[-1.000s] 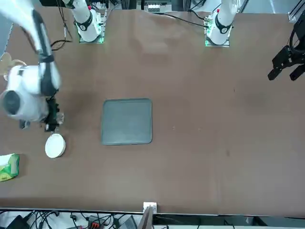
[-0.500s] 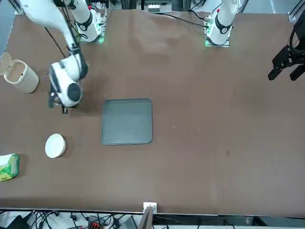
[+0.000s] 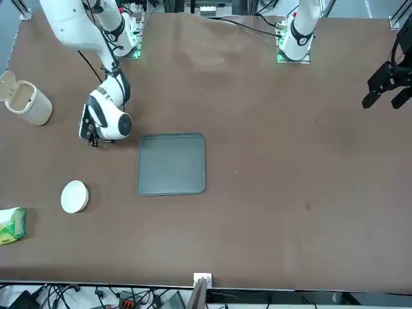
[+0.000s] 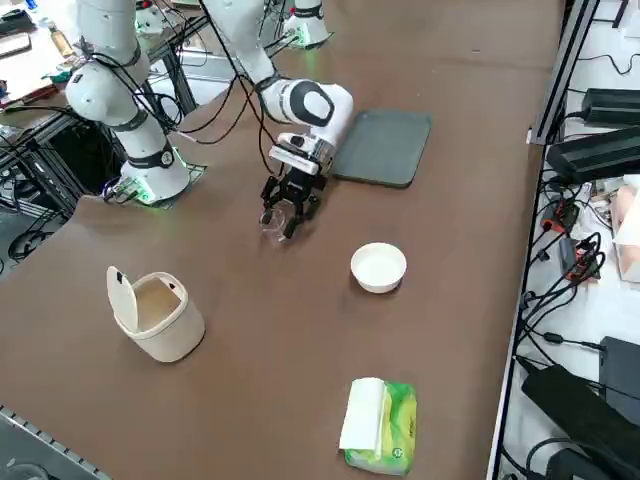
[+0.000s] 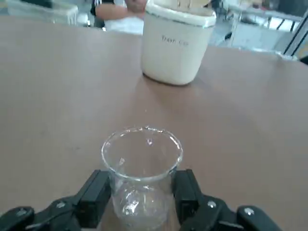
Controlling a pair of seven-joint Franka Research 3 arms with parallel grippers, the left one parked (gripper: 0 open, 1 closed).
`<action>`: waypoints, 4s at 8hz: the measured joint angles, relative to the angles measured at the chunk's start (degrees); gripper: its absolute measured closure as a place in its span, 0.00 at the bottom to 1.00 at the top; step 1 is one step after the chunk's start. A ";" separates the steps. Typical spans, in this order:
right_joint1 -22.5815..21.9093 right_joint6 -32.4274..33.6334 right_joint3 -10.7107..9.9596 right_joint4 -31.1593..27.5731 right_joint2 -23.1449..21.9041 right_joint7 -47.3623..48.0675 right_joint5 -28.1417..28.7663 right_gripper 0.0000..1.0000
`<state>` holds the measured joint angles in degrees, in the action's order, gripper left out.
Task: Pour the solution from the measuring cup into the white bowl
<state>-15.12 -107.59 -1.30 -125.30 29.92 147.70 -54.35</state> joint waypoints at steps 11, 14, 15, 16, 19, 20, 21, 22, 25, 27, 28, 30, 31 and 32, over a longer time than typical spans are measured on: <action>-1.88 4.24 7.42 12.44 0.88 -14.10 14.19 0.00; -1.26 7.73 7.60 21.28 -8.34 -41.45 27.63 0.00; -0.30 10.23 7.43 25.94 -10.31 -51.41 30.92 0.00; 1.57 12.62 7.31 30.79 -11.03 -61.92 34.30 0.00; 8.94 17.73 7.15 39.80 -11.66 -94.58 41.14 0.00; 10.77 18.27 7.12 40.77 -12.64 -104.10 43.13 0.00; 11.79 19.28 6.77 41.15 -14.19 -112.14 44.34 0.00; 12.17 20.57 5.93 41.20 -15.95 -119.71 45.27 0.00; 16.29 23.59 4.83 40.35 -22.42 -141.35 53.10 0.00; 16.92 25.21 4.44 38.91 -26.99 -146.39 54.23 0.00; 16.90 25.42 4.11 38.33 -28.57 -146.91 54.27 0.00; 16.86 26.04 2.86 37.61 -30.56 -149.68 54.31 0.00; 16.87 25.18 2.03 36.87 -31.03 -150.94 54.40 0.00; 16.88 22.71 1.53 35.66 -31.33 -151.30 54.51 0.00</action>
<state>1.76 -84.87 0.23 -89.63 -1.42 -3.60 0.16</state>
